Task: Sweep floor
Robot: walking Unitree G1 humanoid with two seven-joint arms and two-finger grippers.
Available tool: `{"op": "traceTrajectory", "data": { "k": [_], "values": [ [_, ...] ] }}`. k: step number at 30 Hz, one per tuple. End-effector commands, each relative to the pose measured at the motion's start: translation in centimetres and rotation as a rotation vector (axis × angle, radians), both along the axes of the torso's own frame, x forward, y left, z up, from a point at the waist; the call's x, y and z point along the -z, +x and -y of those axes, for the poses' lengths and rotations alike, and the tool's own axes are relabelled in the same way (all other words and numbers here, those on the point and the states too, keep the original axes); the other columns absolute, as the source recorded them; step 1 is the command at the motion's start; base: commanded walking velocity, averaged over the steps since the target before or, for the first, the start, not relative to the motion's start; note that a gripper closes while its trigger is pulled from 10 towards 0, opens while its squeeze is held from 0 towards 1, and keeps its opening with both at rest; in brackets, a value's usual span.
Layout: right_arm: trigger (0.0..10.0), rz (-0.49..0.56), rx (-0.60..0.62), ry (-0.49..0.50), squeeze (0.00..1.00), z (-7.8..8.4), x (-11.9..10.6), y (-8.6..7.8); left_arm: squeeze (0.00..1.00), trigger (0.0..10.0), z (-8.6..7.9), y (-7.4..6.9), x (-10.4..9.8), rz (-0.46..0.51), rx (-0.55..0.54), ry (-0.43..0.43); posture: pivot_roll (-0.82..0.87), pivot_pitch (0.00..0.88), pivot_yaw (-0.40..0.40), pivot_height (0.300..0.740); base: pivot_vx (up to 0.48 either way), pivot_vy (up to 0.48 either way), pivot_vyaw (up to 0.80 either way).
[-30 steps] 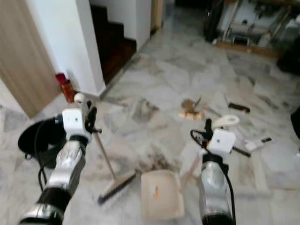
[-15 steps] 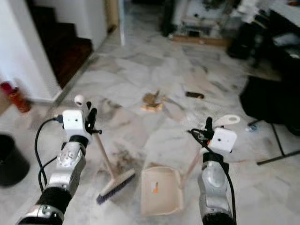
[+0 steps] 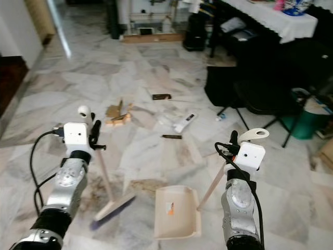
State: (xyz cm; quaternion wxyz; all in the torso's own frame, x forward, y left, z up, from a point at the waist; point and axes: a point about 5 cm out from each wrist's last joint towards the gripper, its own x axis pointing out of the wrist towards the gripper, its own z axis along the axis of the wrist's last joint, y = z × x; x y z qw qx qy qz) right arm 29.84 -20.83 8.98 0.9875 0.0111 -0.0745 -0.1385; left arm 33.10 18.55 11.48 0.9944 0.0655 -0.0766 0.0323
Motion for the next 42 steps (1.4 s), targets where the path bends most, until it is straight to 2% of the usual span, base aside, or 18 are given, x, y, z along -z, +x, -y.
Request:
{"op": "traceTrajectory", "data": {
  "k": [1,3,7,12,19,26,34,42],
  "values": [
    [10.0,0.056,-0.007,-0.012,0.00,-0.2,-1.2,0.6,0.00,10.0,-1.7,-0.5,-0.6,0.020,-0.028,0.048,-0.02,0.000,-0.004,0.740,0.000,0.000,0.00],
    [10.0,0.057,-0.008,-0.012,0.00,-0.3,-1.2,0.6,0.00,10.0,-1.8,-0.5,-0.6,0.019,-0.029,0.052,-0.02,0.000,-0.004,0.740,0.000,0.000,0.00],
    [10.0,0.063,-0.001,-0.011,0.00,-0.2,-1.1,0.3,0.00,10.0,-4.3,-1.9,-0.1,-0.009,-0.066,0.109,-0.02,0.000,0.008,0.740,0.000,0.000,0.00],
    [10.0,0.060,0.004,-0.007,0.00,-0.2,-0.8,0.0,0.00,10.0,-4.7,-2.9,0.5,-0.033,-0.066,0.125,-0.02,0.000,0.015,0.740,0.000,0.000,0.00],
    [10.0,0.044,0.008,-0.013,0.00,0.0,-0.3,-0.9,0.00,10.0,-3.0,-3.7,1.3,-0.051,-0.031,0.076,-0.05,0.000,0.023,0.740,0.000,0.000,0.00],
    [10.0,0.024,0.023,-0.026,0.00,0.6,0.3,-2.0,0.00,10.0,-2.3,-3.3,1.0,-0.041,-0.036,0.029,-0.06,0.010,0.021,0.740,0.000,0.000,0.00],
    [10.0,0.031,0.006,-0.025,0.00,0.1,0.0,-1.8,0.00,10.0,-1.8,-3.3,0.6,-0.008,-0.026,-0.006,-0.06,0.014,0.004,0.740,0.000,0.000,0.00],
    [10.0,0.031,-0.007,-0.031,0.00,-0.1,-0.3,-1.5,0.00,10.0,-1.5,-3.2,0.8,-0.024,-0.028,-0.012,-0.06,0.013,-0.003,0.740,0.000,0.000,0.00]
  ]
}}
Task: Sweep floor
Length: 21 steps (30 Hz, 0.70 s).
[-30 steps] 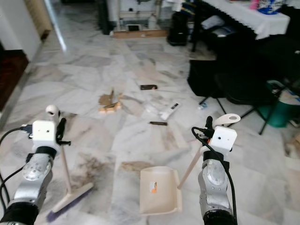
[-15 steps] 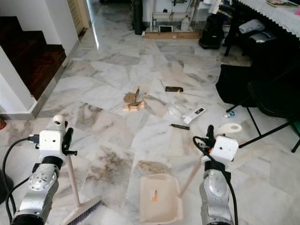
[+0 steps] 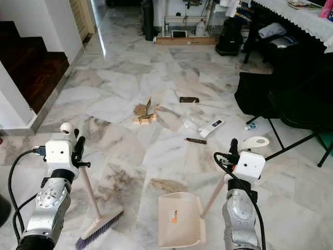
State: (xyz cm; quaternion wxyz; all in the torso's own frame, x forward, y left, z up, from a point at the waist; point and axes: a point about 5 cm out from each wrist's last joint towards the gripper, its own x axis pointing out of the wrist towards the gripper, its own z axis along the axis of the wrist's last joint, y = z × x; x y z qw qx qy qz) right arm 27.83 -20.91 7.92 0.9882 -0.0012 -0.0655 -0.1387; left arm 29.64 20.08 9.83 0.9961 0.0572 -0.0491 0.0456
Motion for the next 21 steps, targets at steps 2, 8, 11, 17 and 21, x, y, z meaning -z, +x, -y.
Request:
{"op": "traceTrajectory", "data": {
  "k": [2,8,11,17,21],
  "values": [
    [10.0,0.054,-0.010,-0.010,0.00,-0.23,-1.45,0.60,0.00,10.0,0.06,0.29,-0.80,0.025,0.001,0.009,-0.07,0.010,0.000,0.740,0.263,0.000,0.00],
    [10.0,0.057,-0.003,0.013,0.00,-0.39,-1.42,0.59,0.00,10.0,0.15,0.61,-1.00,0.025,0.010,0.009,-0.07,0.003,0.013,0.740,0.271,0.000,0.00],
    [10.0,0.070,-0.002,0.028,0.00,-0.44,-1.48,0.53,0.00,10.0,0.21,0.76,-1.08,0.026,0.012,0.008,-0.08,0.001,0.016,0.740,0.274,0.000,-0.65],
    [10.0,0.074,-0.005,0.000,0.00,-0.33,-1.60,0.44,0.00,10.0,0.57,0.96,-1.17,0.029,0.024,0.004,-0.08,0.000,0.018,0.740,0.273,0.000,-0.11],
    [10.0,0.069,-0.004,-0.001,0.00,-0.41,-1.56,0.50,0.00,10.0,0.55,0.93,-1.15,0.029,0.027,0.003,-0.08,0.000,0.019,0.740,0.274,0.000,0.00]
  ]
}}
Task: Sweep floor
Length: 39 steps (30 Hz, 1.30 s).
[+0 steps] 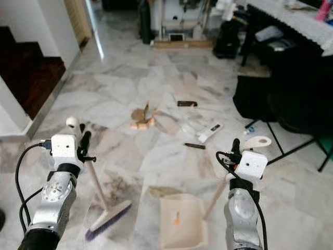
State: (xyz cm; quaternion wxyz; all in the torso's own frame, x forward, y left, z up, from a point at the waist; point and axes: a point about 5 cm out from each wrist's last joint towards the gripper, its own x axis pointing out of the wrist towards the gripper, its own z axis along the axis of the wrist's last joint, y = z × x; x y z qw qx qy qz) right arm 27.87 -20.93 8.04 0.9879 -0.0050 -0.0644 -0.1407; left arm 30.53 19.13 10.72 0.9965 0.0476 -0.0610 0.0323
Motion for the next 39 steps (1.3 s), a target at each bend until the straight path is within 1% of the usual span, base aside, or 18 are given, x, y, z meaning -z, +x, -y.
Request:
{"op": "traceTrajectory", "data": {
  "k": [1,17,25,39],
  "values": [
    [10.0,0.071,-0.009,0.006,0.00,-0.49,-1.44,0.50,0.00,10.0,-0.40,0.03,-0.28,0.007,-0.001,0.021,-0.08,0.000,0.019,0.740,0.274,0.000,0.00],
    [10.0,0.065,-0.012,0.014,0.00,-0.74,-1.46,0.62,0.00,10.0,-0.45,0.18,-0.42,0.010,-0.002,0.025,-0.07,0.001,0.018,0.740,0.273,0.000,0.00],
    [10.0,0.069,-0.005,0.015,0.00,-0.66,-1.66,0.89,0.00,10.0,-0.48,0.39,-0.66,0.015,-0.003,0.030,-0.07,0.034,0.015,0.740,0.273,0.000,0.00],
    [10.0,0.072,0.013,0.025,0.00,-0.39,-1.84,1.10,0.00,10.0,-0.33,0.72,-0.87,0.018,0.002,0.033,-0.08,0.053,0.023,0.740,0.272,0.000,0.00]
  ]
}}
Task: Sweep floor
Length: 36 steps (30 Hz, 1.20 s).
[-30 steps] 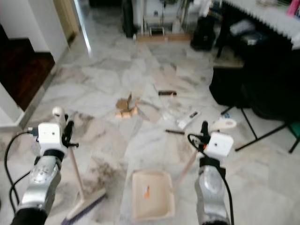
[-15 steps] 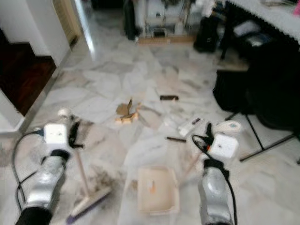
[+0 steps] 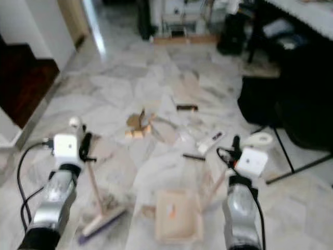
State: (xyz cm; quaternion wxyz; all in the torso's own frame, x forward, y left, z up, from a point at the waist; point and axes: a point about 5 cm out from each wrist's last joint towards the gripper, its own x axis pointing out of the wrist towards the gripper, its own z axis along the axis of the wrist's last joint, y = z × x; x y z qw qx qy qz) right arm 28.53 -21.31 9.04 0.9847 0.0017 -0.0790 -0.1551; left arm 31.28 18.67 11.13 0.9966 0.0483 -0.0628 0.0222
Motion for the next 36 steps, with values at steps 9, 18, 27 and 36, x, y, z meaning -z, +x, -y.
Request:
{"op": "traceTrajectory", "data": {
  "k": [9,18,27,36],
  "values": [
    [10.0,0.050,-0.018,0.011,0.00,-0.89,-0.96,0.50,0.00,10.0,-0.68,0.13,-0.60,0.021,-0.016,0.035,-0.07,0.053,0.024,0.740,0.272,0.000,-0.32],
    [10.0,0.053,-0.027,0.007,0.00,-1.04,-1.00,0.53,0.00,10.0,-0.74,0.06,-0.61,0.023,-0.021,0.036,-0.07,0.051,0.020,0.740,0.273,0.000,0.00],
    [10.0,0.050,-0.032,0.007,0.00,-1.26,-0.87,0.50,0.00,10.0,-0.75,0.02,-0.61,0.025,-0.019,0.035,-0.07,0.035,0.023,0.740,0.274,0.000,0.00],
    [10.0,0.049,-0.036,0.003,0.00,-1.17,-0.79,0.39,0.00,10.0,-0.40,0.03,-0.57,0.028,-0.011,0.032,-0.07,0.000,0.018,0.740,0.274,0.000,0.00]
  ]
}}
